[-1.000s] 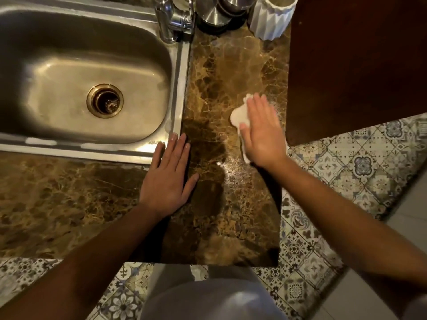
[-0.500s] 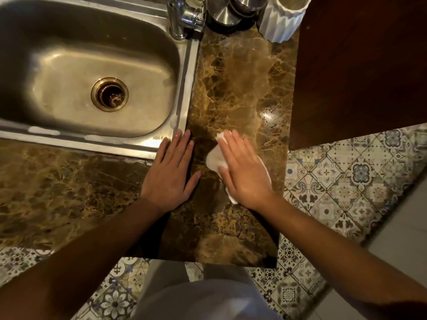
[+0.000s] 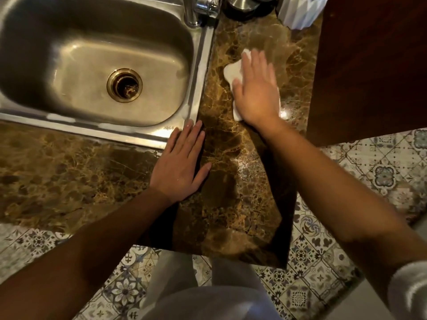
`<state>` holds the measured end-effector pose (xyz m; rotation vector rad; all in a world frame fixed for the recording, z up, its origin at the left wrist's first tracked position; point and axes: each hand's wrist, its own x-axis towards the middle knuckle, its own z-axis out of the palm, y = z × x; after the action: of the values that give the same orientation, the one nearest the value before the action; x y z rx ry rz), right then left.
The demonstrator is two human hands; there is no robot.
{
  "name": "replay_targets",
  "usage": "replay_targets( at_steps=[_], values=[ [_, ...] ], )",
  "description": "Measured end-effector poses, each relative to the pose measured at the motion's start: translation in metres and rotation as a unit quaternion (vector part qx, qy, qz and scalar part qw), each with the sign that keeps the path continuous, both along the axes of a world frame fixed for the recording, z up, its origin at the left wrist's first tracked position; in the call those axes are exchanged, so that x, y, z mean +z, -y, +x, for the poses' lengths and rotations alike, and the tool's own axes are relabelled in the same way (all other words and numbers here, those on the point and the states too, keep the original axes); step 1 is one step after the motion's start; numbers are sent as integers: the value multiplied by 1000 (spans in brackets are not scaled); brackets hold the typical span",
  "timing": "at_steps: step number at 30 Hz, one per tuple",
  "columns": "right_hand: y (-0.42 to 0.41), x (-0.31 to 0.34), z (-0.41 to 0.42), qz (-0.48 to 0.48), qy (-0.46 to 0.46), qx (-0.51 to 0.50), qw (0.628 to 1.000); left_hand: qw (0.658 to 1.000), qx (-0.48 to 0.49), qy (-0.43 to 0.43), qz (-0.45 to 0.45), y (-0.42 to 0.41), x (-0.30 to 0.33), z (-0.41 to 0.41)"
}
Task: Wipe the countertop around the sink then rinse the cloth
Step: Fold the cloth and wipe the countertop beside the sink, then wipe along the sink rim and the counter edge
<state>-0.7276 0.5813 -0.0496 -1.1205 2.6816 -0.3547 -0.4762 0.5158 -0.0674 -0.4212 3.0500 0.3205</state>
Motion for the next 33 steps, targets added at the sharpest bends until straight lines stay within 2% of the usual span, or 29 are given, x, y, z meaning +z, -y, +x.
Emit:
replay_targets(
  at_steps=[2,5,11,15,20,24,28,31,33],
  values=[
    [-22,-2,35,2,2,38,999,1000,0,-11,0,0,0,-1],
    [-64,-3,88,-8,11,42,999,999,4,-39,14,-1,1,4],
    [-127,2,157,-31,43,56,997,993,107,-41,16,22,12,75],
    [-107,0,153,-65,36,24,997,985,174,0,-8,64,5,116],
    [-38,-7,137,-131,14,-80,988,985,170,24,-13,75,-4,125],
    [-3,-12,148,-135,-7,-83,987,986,164,22,-12,78,-7,128],
    [-9,-4,161,-185,34,-79,979,986,164,2,23,81,-5,130],
    [3,23,138,-233,101,-176,951,977,195,-54,67,90,3,138],
    [22,40,108,-265,128,-184,938,964,249,-68,56,100,8,142]
  ],
)
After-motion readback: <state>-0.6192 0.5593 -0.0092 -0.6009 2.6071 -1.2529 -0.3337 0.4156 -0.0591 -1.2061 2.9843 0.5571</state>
